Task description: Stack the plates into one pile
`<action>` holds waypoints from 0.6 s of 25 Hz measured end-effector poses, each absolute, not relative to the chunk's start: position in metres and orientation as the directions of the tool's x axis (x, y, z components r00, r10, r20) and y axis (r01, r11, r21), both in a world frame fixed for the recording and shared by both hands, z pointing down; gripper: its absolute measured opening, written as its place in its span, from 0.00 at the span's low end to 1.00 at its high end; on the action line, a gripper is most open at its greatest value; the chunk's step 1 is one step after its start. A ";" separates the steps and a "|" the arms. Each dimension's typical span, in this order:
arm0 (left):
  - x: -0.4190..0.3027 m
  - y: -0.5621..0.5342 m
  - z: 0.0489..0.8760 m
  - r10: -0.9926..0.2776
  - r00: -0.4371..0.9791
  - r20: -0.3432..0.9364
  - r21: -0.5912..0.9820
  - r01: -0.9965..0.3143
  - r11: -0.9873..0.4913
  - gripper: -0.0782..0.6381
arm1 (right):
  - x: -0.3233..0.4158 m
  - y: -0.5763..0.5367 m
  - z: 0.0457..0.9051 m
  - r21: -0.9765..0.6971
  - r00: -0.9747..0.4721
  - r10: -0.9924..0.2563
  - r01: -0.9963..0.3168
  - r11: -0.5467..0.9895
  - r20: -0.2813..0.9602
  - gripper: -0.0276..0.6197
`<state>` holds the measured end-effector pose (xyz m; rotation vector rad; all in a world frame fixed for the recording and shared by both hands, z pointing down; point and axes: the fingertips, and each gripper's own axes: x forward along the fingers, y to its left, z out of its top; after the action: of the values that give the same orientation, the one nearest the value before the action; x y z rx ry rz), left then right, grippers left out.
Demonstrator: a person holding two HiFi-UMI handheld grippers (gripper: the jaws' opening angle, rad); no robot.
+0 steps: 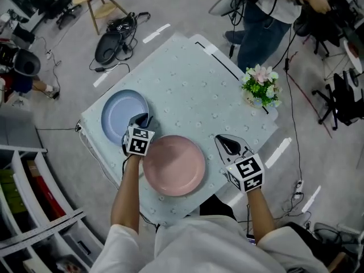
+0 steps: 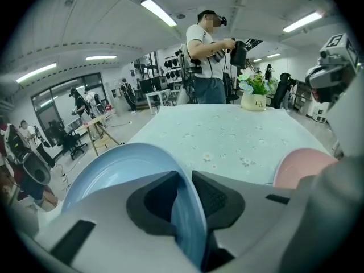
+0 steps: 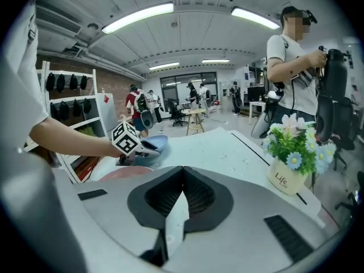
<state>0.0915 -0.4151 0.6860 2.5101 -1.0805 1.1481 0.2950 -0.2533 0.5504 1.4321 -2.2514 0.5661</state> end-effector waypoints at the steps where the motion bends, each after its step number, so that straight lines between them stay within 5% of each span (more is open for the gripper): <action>1: 0.089 -0.415 0.678 -0.556 0.450 0.699 -0.133 -0.682 -0.719 0.24 | 0.297 -0.250 0.548 -0.124 -0.369 -0.761 -0.924 0.361 0.534 0.06; 15: 0.019 -0.366 0.543 -0.623 0.686 0.375 -0.022 -0.665 -0.746 0.18 | 0.215 -0.140 0.480 -0.029 -0.229 -0.868 -0.970 0.241 0.441 0.06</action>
<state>0.0185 -0.3655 0.5433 2.7773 -1.0649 0.5530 0.2147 -0.1403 0.4795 1.6975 -2.1858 0.4282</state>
